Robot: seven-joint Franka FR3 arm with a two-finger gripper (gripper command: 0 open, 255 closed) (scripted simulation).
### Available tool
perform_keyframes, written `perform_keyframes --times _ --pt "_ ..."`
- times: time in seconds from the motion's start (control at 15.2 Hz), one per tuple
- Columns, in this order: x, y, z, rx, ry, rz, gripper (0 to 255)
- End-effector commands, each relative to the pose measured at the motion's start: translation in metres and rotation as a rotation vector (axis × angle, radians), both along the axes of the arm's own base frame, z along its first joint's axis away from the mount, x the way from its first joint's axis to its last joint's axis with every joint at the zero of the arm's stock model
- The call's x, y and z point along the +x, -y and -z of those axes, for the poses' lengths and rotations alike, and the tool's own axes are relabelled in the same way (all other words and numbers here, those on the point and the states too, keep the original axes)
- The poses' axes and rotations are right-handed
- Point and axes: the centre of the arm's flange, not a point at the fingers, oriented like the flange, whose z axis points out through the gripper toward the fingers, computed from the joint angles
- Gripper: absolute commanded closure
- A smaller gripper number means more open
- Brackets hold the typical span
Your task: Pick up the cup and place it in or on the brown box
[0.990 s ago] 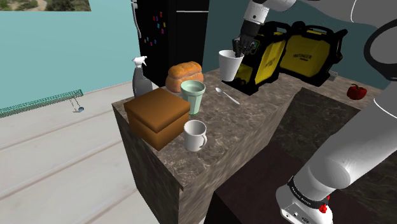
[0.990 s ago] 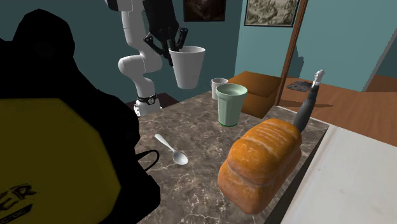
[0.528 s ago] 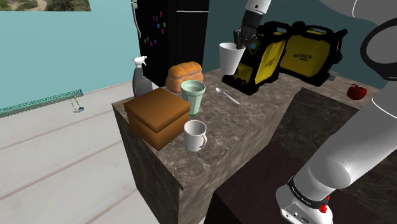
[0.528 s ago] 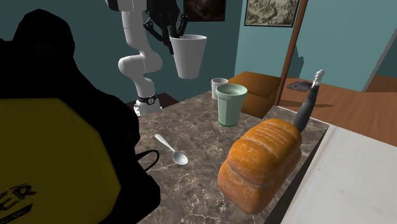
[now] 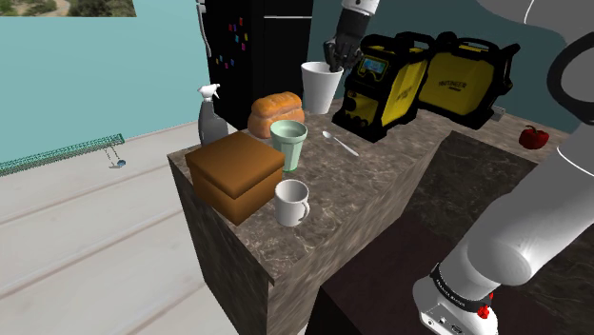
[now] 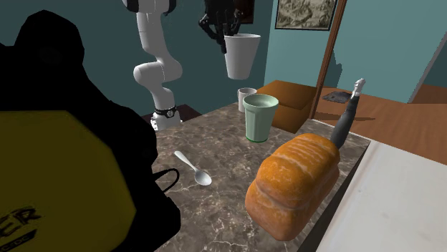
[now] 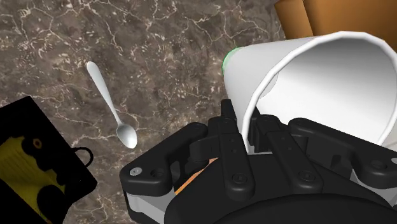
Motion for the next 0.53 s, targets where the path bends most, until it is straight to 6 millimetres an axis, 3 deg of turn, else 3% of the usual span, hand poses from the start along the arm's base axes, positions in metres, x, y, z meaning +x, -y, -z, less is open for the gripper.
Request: perform_keyframes --times 0.0,0.46 --pt "0.002 -0.026 -0.003 0.0 0.0 0.001 255" --pt "0.011 -0.117 -0.011 0.0 0.0 0.001 255"
